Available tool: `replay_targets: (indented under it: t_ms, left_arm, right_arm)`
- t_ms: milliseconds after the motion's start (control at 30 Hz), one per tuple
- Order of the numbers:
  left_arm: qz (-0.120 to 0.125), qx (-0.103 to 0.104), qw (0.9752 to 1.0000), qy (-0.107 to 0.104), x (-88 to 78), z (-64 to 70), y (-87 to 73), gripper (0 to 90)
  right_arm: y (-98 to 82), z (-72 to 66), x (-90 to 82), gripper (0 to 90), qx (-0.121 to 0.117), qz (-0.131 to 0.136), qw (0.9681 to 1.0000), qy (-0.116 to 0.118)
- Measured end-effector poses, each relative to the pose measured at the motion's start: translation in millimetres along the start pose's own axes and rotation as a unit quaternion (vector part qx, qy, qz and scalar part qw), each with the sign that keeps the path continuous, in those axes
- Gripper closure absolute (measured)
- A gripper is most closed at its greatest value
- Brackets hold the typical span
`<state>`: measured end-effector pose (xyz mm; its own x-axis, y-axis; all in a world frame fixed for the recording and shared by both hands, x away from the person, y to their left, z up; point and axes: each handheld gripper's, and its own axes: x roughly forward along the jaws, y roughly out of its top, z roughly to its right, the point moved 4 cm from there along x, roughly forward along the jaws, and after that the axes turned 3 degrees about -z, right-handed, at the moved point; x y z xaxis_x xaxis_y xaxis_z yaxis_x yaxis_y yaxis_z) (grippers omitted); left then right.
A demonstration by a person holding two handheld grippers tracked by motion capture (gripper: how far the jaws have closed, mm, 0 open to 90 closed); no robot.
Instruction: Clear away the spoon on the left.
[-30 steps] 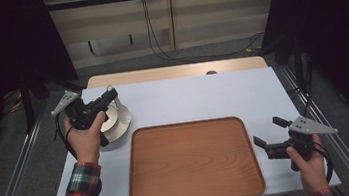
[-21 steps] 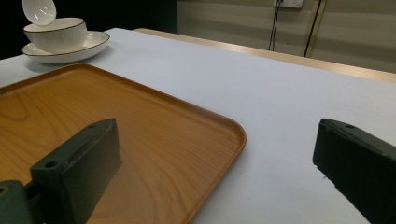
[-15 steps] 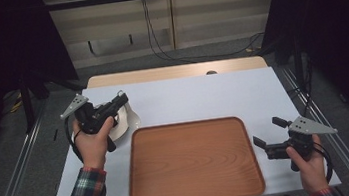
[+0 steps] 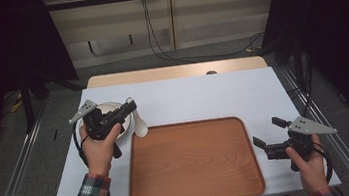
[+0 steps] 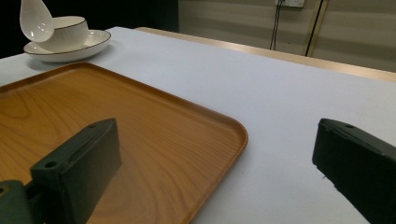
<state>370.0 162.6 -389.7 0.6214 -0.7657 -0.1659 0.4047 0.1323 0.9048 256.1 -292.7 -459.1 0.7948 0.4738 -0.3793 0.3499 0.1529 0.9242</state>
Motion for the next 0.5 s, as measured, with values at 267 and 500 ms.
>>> replay_targets:
  t_ms: [267, 500]
  left_arm:
    - [-0.02, 0.007, 0.9997, -0.014, 3.5, 6.5, -9.3, 85.6]
    - [-0.029, 0.012, 0.9991, -0.029, 5.2, 14.1, -15.4, 85.6]
  right_arm:
    - [-0.2, -0.5, 0.5, 0.8, 0.001, -0.002, 1.0, 0.001]
    - [-0.3, -0.8, 0.6, 0.8, 0.0, -0.003, 1.0, 0.003]
